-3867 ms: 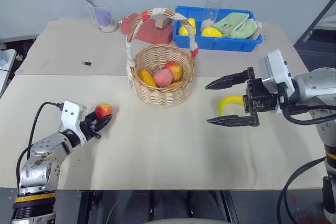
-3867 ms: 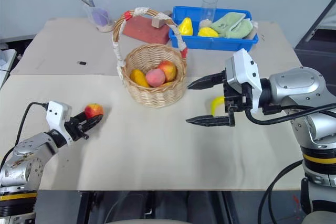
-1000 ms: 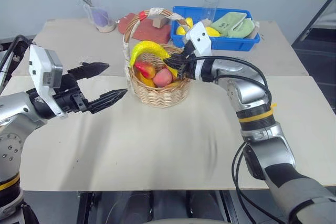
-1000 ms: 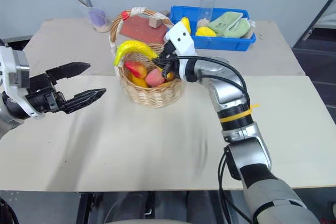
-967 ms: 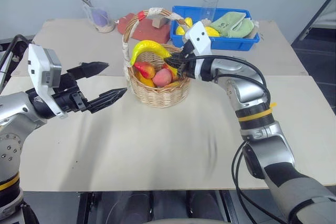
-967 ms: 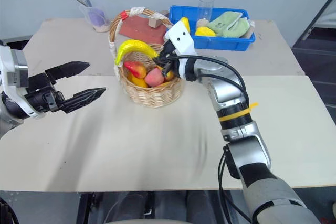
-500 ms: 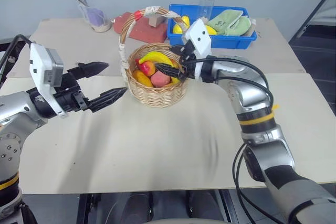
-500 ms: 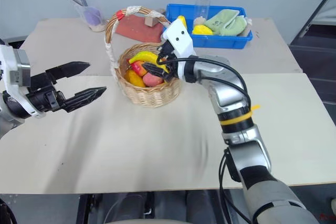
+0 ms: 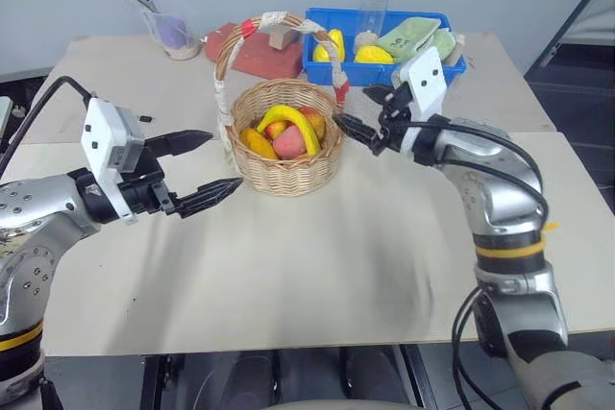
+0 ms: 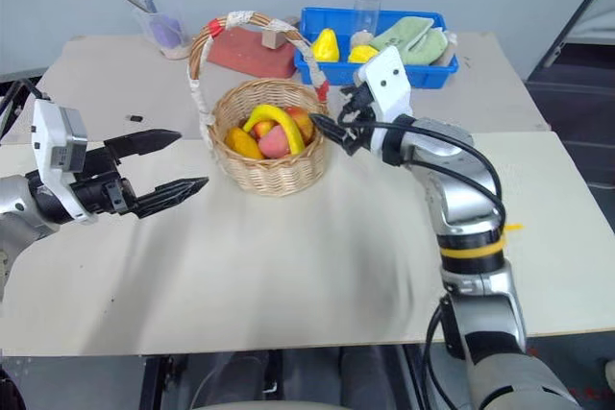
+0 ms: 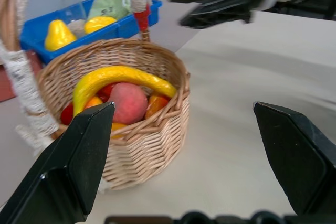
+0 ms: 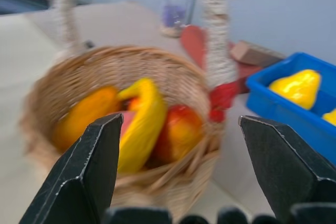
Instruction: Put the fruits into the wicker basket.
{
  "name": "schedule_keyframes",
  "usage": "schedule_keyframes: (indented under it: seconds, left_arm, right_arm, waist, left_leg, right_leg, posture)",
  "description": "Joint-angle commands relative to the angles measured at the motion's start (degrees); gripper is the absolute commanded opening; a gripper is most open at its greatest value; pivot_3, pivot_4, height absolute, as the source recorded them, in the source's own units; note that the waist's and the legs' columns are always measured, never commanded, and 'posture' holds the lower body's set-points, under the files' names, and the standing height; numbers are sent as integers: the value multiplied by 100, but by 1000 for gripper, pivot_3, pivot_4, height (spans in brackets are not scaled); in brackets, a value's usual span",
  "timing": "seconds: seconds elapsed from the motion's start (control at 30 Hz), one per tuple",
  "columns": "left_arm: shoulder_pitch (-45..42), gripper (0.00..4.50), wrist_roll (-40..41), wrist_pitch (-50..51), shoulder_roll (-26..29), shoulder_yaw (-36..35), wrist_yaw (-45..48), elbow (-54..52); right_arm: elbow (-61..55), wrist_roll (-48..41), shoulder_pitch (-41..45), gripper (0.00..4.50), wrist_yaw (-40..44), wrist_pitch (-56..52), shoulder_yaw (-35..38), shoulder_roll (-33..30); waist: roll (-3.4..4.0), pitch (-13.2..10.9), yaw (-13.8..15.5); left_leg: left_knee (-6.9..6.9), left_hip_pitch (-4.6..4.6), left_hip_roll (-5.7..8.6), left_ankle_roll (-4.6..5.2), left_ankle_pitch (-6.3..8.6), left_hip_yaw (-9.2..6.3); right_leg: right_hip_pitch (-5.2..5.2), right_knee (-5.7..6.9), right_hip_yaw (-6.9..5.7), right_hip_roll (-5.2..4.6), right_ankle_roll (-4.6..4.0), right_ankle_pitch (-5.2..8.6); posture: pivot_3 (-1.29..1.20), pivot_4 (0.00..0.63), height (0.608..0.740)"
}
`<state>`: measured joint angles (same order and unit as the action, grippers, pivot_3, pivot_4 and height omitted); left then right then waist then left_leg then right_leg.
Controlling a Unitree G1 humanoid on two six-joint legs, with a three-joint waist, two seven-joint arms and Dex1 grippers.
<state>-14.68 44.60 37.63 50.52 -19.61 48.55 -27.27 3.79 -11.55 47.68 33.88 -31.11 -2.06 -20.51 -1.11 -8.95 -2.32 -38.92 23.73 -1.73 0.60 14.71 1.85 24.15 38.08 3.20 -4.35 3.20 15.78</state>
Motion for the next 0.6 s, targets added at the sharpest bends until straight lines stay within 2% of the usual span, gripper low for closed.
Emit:
schedule_keyframes:
  seconds: [0.03, 0.2, 0.3, 0.33, 0.6]
  left_arm:
    - [-87, 4500, -39, -154, 26, -19, 64, 1]
    - [-82, 4500, -66, -181, -6, 7, 50, -28]
    - [-71, 4500, -67, -177, -20, -2, 27, -52]
    - [-66, 4500, -63, -169, -24, -9, 12, -67]
    - [-98, 4500, -109, -182, -84, 48, -71, -66]
  right_arm:
    - [989, 257, 566, 3922, -277, 796, 64, 149]
    - [2344, 320, 1124, 3922, -178, 1466, 81, 354]
    - [2757, 346, 1253, 3922, -84, 1719, 73, 423]
    - [2863, 357, 1286, 3399, -66, 1808, 77, 450]
    - [3134, 358, 1340, 738, -37, 2241, 132, 567]
  waist:
    - [0, 0, -10]
    - [0, 0, -21]
    - [0, 0, -21]
    - [0, 0, -21]
    - [0, 0, -27]
  left_leg:
    - [0, 0, 0, -1, -1, 0]
    - [2, 1, 1, -15, -8, 2]
    - [3, 1, -1, -15, -9, 1]
    - [3, 1, -1, -15, -8, 1]
    - [3, 1, -3, -15, -9, 1]
  right_leg:
    - [0, 0, 0, -1, 0, 0]
    - [0, -3, 0, -3, 0, 0]
    - [0, -1, -1, -2, 0, 0]
    - [0, -1, -1, -2, 0, 0]
    - [2, 1, -1, -1, 0, 0]
  posture:
    - [0, 150, 740]
    - [0, 150, 740]
    - [0, 150, 740]
    - [0, 150, 740]
    - [0, 150, 740]
